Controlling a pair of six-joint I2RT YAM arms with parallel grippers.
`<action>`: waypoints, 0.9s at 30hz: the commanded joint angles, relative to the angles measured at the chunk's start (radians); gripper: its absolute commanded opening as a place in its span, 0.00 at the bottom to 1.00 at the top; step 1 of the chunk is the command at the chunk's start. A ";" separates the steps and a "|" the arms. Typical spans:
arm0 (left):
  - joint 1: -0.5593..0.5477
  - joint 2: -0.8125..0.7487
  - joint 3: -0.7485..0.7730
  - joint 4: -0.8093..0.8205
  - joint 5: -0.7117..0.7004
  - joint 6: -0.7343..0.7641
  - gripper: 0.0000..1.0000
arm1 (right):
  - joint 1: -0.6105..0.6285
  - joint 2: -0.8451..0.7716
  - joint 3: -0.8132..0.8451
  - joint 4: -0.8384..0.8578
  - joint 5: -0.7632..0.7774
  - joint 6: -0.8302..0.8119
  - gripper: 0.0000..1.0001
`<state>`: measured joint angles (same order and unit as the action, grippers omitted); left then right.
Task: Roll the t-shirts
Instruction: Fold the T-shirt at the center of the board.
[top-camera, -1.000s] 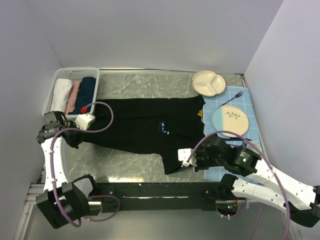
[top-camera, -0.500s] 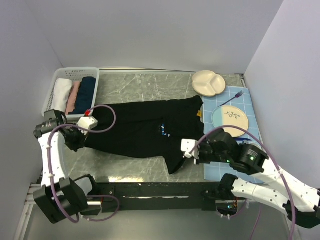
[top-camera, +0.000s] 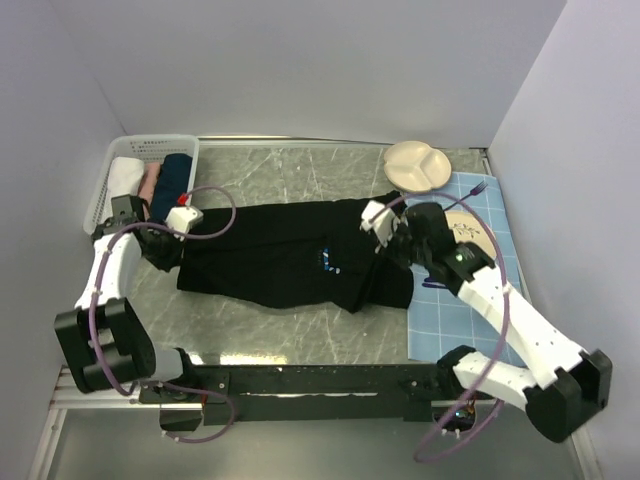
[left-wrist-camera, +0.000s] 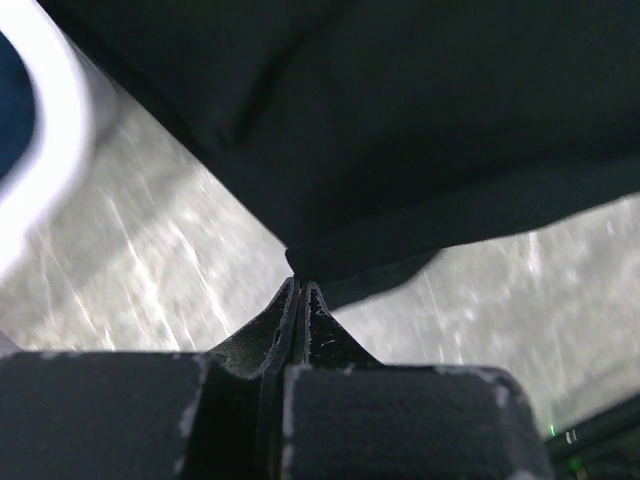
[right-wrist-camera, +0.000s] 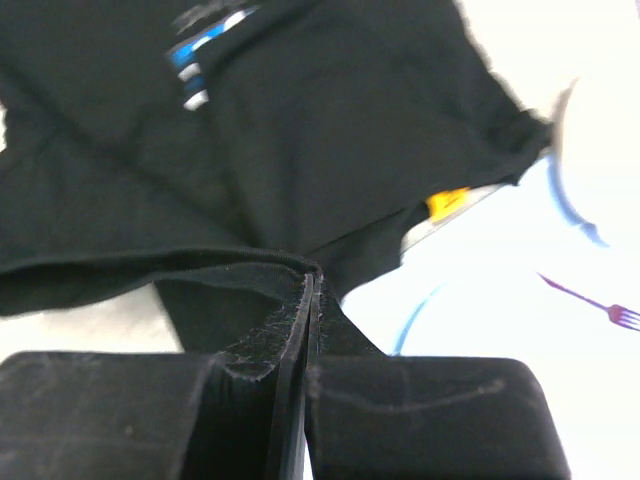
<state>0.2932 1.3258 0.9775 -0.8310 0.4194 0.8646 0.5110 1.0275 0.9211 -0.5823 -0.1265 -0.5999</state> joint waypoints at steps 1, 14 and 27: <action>-0.037 0.064 0.062 0.157 -0.050 -0.113 0.01 | -0.058 0.101 0.116 0.148 -0.024 0.015 0.00; -0.048 0.243 0.174 0.259 -0.137 -0.203 0.01 | -0.187 0.427 0.393 0.164 -0.056 0.077 0.00; -0.086 0.254 0.138 0.274 -0.185 -0.223 0.01 | -0.218 0.657 0.541 0.133 -0.009 0.146 0.00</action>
<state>0.2077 1.5955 1.1160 -0.5983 0.2707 0.6598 0.3134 1.6554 1.3952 -0.4664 -0.1692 -0.4942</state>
